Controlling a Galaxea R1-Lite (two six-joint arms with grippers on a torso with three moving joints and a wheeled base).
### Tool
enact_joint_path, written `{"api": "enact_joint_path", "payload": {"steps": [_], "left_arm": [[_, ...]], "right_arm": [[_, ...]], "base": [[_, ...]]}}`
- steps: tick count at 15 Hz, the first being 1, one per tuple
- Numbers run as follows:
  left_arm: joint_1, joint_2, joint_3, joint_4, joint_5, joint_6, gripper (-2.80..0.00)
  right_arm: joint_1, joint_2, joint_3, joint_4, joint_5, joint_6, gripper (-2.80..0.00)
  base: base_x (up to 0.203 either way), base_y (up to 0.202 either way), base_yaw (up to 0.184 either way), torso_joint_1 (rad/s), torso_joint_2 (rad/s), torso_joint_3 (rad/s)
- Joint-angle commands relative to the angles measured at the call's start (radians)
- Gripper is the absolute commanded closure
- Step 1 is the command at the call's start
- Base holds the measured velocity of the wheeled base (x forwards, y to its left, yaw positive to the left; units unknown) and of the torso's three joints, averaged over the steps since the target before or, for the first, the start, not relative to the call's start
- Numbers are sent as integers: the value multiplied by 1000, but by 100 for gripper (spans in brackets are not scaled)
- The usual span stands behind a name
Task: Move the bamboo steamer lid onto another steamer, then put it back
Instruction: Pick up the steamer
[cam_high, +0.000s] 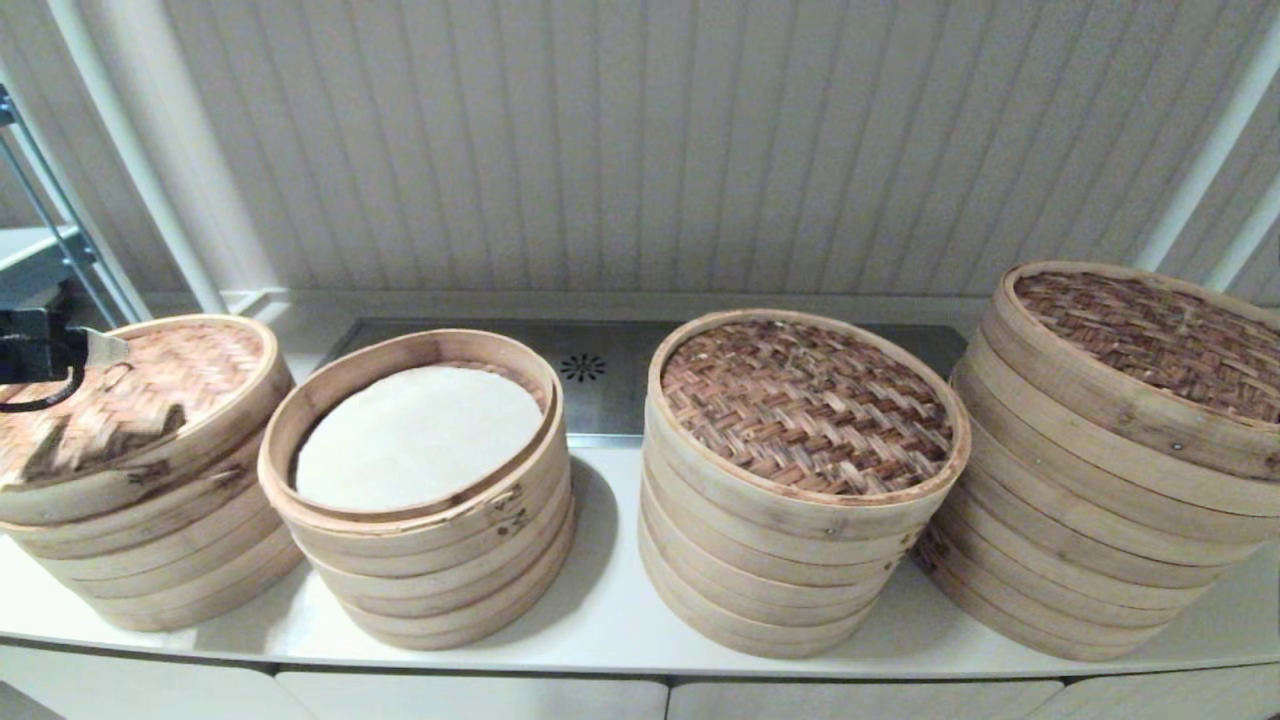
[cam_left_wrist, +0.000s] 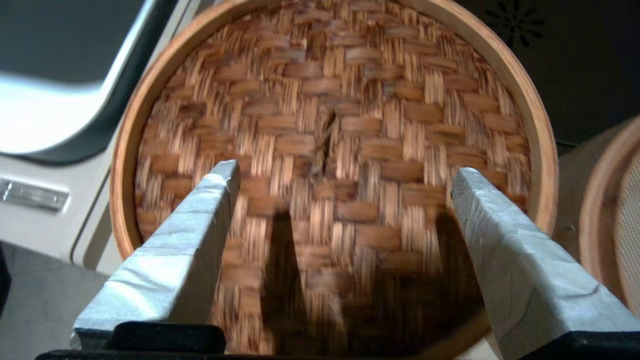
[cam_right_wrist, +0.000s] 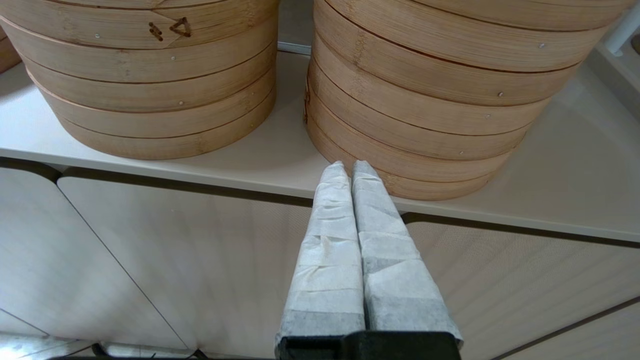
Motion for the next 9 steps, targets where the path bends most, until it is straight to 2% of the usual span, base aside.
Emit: {"api": "enact_joint_path", "payload": {"steps": [1,3,7,9], "left_arm": [[5,69,-5,-42,-12,12,-280],[16,126,-13,-95,-63,32,-280],[48,157,-23,-102,-165,32,-280],[62,165,-27,-101,-183,36,-280]], "right_arm": [[0,-3,0,-1,0,0,0],[0,-3,0,-1,0,0,0],[0,-3,0,-1,0,-2,0],[0,-3,0,-1,0,-2,0]], "base": [[0,0,0,0,0,0],[0,0,0,0,0,0],[0,0,0,0,0,0],[0,0,0,0,0,0]]}}
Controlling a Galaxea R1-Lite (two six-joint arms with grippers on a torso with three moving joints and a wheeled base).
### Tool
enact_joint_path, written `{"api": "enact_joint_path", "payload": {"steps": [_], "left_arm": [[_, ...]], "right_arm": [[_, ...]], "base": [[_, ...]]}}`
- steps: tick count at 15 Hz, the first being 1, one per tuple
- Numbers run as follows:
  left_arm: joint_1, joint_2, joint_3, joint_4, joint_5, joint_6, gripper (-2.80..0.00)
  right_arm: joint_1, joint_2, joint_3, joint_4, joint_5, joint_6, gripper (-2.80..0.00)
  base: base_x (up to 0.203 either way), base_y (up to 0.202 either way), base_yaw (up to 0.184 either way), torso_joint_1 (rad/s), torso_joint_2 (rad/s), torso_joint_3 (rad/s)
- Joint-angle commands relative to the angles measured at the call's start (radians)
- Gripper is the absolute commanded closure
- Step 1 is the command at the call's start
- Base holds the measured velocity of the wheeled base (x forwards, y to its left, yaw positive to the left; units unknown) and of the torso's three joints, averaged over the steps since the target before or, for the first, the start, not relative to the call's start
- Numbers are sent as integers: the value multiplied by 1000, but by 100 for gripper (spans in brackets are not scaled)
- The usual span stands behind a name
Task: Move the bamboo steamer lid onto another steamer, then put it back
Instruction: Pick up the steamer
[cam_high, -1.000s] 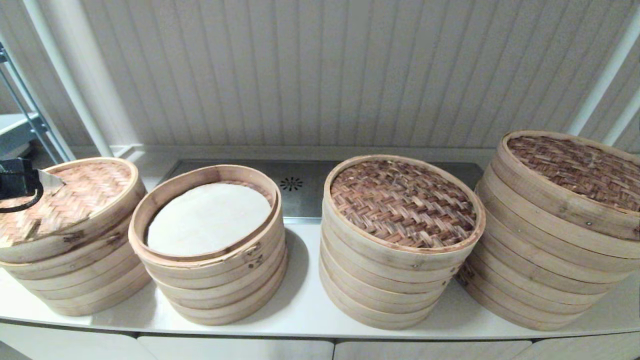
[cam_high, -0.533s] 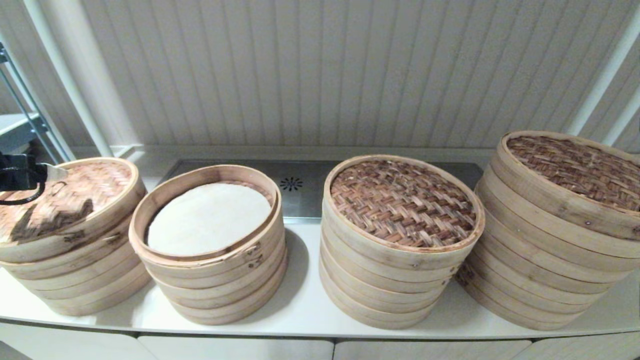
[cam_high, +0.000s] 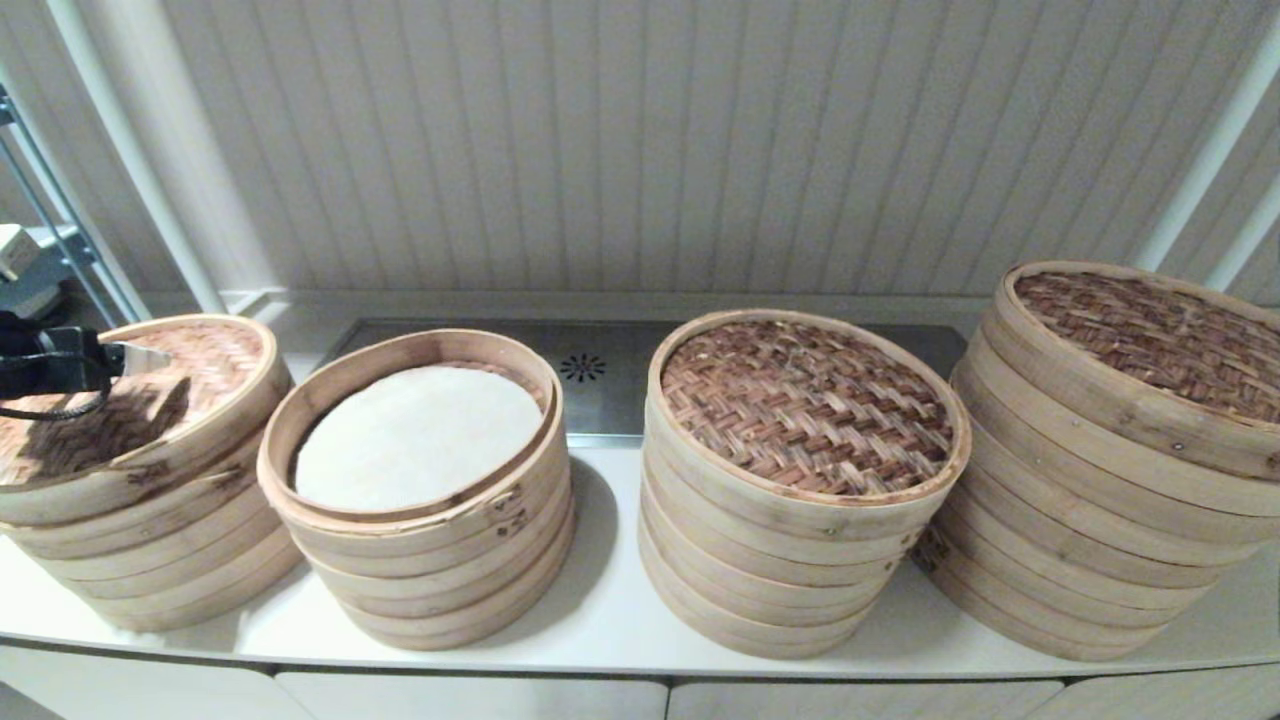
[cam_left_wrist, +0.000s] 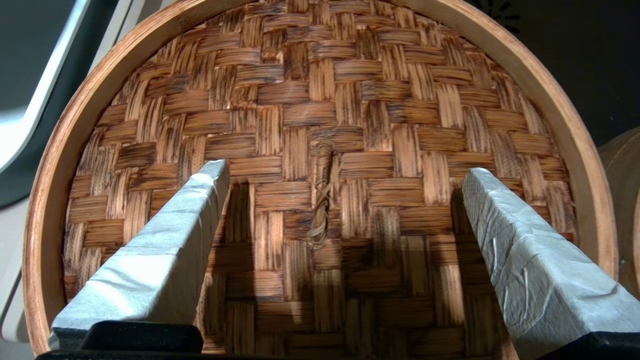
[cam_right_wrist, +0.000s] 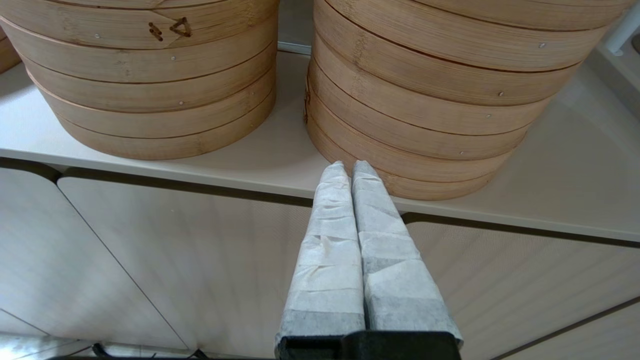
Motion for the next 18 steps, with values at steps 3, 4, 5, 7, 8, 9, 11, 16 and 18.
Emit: {"api": "enact_joint_path", "payload": {"steps": [3,4,5,7,8,9,11,16,18], "left_arm": [[20,8,0,2,-2,25,-280],[24,13,-1,1,-2,40,-280],[31,19,-3,0,-1,44,-280],[34,27,-9,-1,-1,47,-280],[34,28,-10,-1,-2,47,-280],[34,34,-15,-2,-2,47,-280],[34,40,-29,1,-4,47,-280],[34,48,-13,0,-2,47,0],[35,55,-9,-2,-1,47,0]], "right_arm": [[0,-3,0,1,0,0,0],[0,-3,0,1,0,0,0],[0,-3,0,1,0,0,0],[0,-3,0,1,0,-1,0],[0,-3,0,1,0,0,0],[0,-4,0,1,0,0,0],[0,-3,0,1,0,0,0],[0,-3,0,1,0,-2,0],[0,-3,-1,2,2,-2,0]], "base": [[0,0,0,0,0,0],[0,0,0,0,0,0],[0,0,0,0,0,0],[0,0,0,0,0,0],[0,0,0,0,0,0],[0,0,0,0,0,0],[0,0,0,0,0,0],[0,0,0,0,0,0],[0,0,0,0,0,0]]}}
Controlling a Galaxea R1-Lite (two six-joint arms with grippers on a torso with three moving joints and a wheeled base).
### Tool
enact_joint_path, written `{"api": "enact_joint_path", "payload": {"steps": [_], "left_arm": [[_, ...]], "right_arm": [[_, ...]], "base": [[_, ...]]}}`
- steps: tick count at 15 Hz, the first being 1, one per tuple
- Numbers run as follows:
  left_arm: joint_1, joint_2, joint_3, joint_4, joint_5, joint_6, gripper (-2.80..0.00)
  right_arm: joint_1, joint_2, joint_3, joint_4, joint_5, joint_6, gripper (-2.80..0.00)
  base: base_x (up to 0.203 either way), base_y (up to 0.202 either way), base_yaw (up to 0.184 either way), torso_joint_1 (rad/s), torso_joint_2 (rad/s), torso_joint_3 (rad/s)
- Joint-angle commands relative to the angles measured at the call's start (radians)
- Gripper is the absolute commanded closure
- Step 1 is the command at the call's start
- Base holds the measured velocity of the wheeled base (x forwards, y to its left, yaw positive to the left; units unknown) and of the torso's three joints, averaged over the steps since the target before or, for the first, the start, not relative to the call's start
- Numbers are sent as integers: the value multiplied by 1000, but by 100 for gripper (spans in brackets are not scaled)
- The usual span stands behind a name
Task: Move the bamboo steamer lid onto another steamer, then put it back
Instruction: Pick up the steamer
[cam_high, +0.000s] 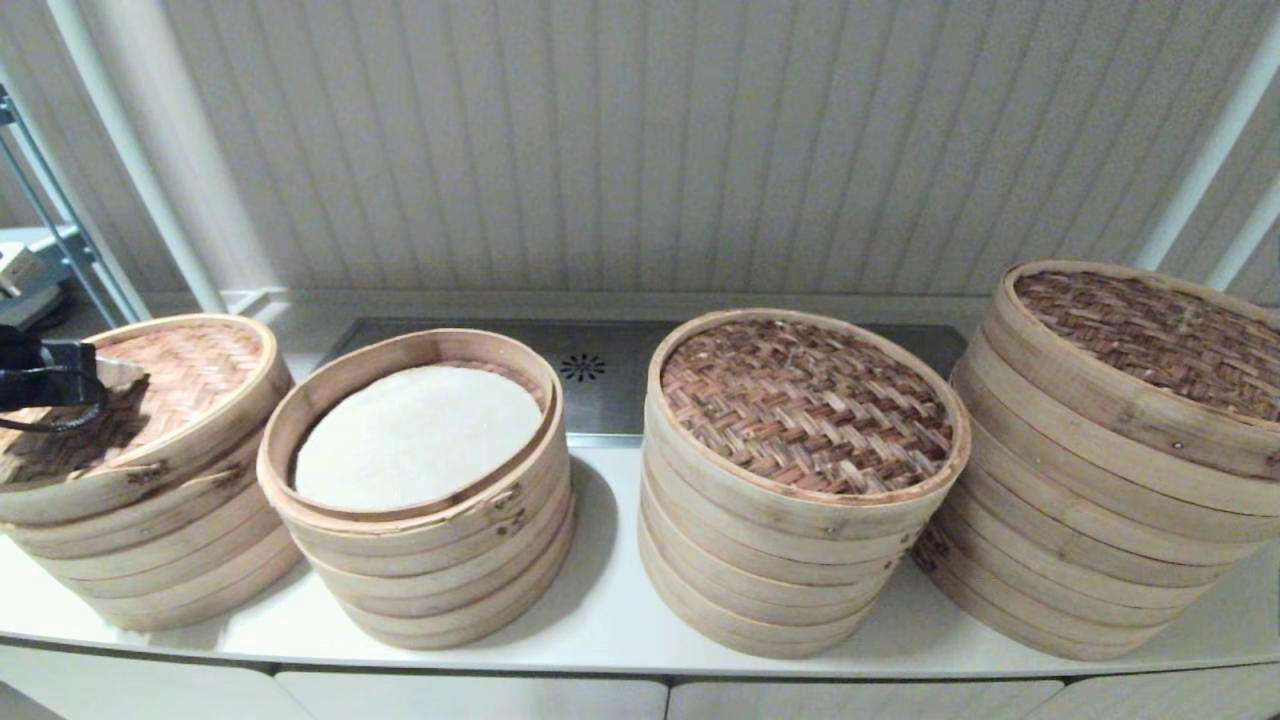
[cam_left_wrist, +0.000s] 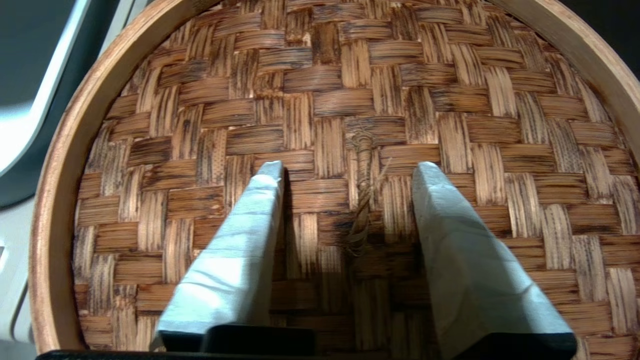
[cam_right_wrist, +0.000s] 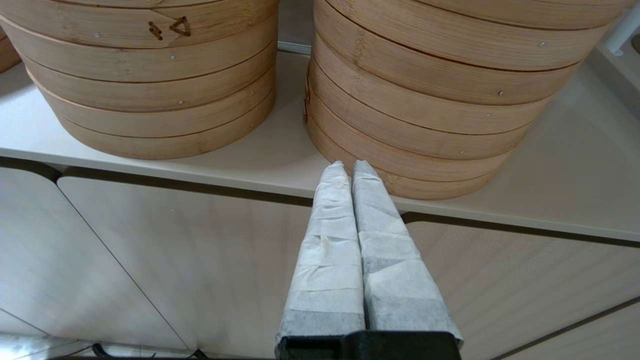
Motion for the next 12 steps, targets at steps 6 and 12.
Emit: {"api": "enact_joint_path", "payload": {"steps": [6,12], "left_arm": [[1,7,-1,2,2,1,0],[1,-2,-18,-10,-3,-7,0]], "right_arm": [[0,-3,-1,2,4,-1,0],[0,-3,-1,2,4,-1,0]], "base": [[0,0,0,0,0,0],[0,0,0,0,0,0]]}}
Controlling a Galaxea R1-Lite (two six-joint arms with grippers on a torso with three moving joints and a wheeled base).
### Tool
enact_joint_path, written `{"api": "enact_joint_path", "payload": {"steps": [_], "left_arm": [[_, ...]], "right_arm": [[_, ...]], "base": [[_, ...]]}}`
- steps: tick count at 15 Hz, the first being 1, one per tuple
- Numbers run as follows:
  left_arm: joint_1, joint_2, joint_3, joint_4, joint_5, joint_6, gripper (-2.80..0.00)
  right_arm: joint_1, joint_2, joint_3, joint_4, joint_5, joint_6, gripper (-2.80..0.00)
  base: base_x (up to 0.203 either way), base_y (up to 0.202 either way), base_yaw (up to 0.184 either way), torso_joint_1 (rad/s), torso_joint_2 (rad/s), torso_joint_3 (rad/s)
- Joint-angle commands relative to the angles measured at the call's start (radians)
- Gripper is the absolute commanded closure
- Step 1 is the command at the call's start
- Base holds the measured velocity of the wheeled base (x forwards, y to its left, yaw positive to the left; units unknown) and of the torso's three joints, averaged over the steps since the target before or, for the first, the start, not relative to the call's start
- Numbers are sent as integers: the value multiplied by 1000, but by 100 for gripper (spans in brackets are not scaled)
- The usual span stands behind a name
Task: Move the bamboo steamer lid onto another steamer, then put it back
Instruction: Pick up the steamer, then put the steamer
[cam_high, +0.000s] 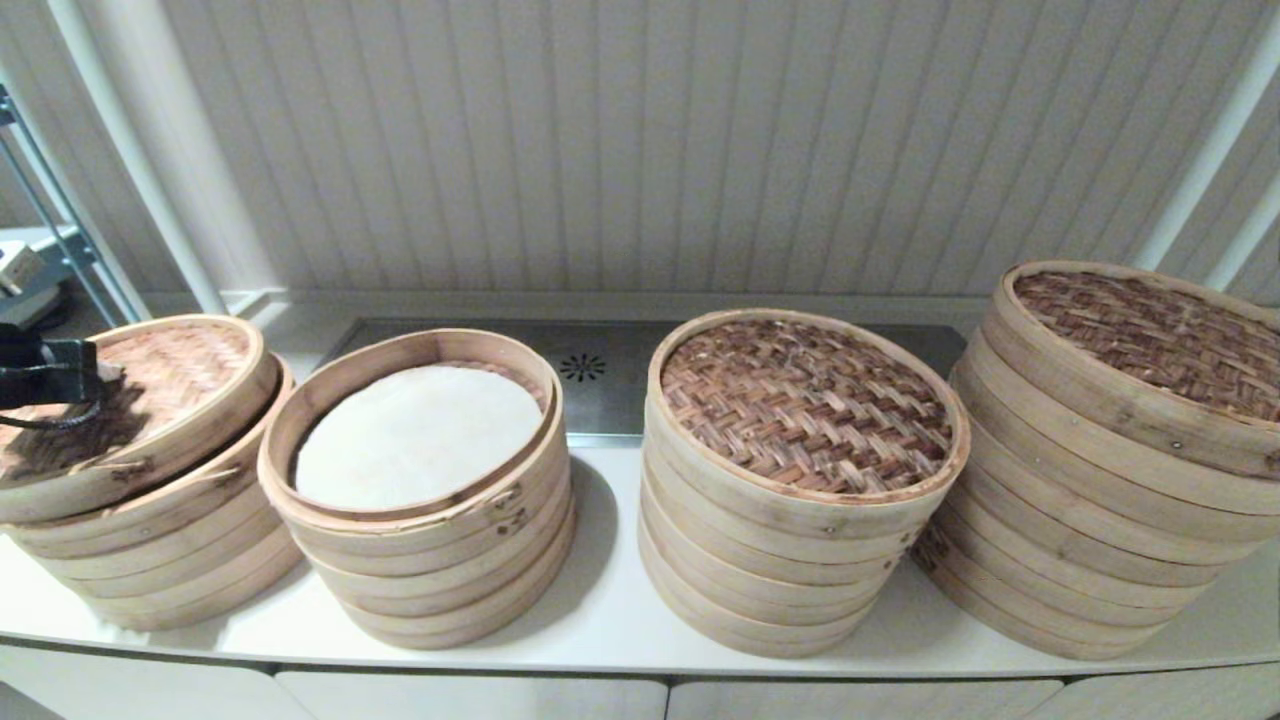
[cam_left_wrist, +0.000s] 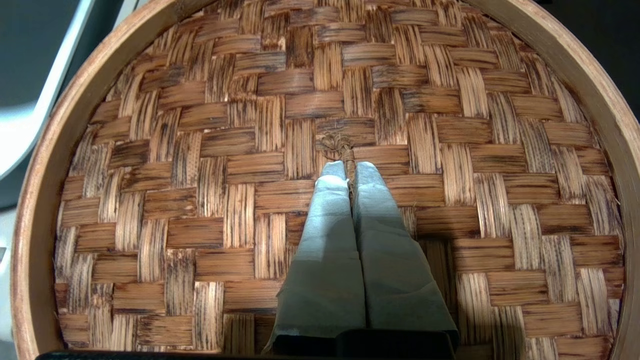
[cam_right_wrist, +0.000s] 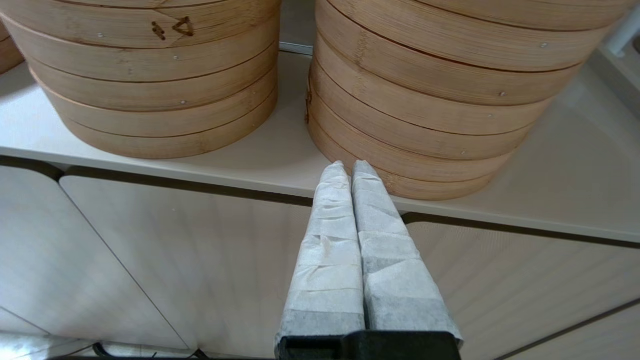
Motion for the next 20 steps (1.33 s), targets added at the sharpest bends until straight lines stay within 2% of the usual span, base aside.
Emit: {"api": "enact_joint_path", "payload": {"steps": [1,16,20], "left_arm": [[0,-12,-8,-10,-4,-2,0],[-8,-89,-39,-2,-7,-23,0],[-76,-122,-42,7,-5,-63,0]], "right_arm": [[1,-3,0,2,1,-1,0],[1,-3,0,1,1,-1,0],[1,-3,0,1,1,-1,0]], "base": [[0,0,0,0,0,0],[0,0,0,0,0,0],[0,0,0,0,0,0]]}}
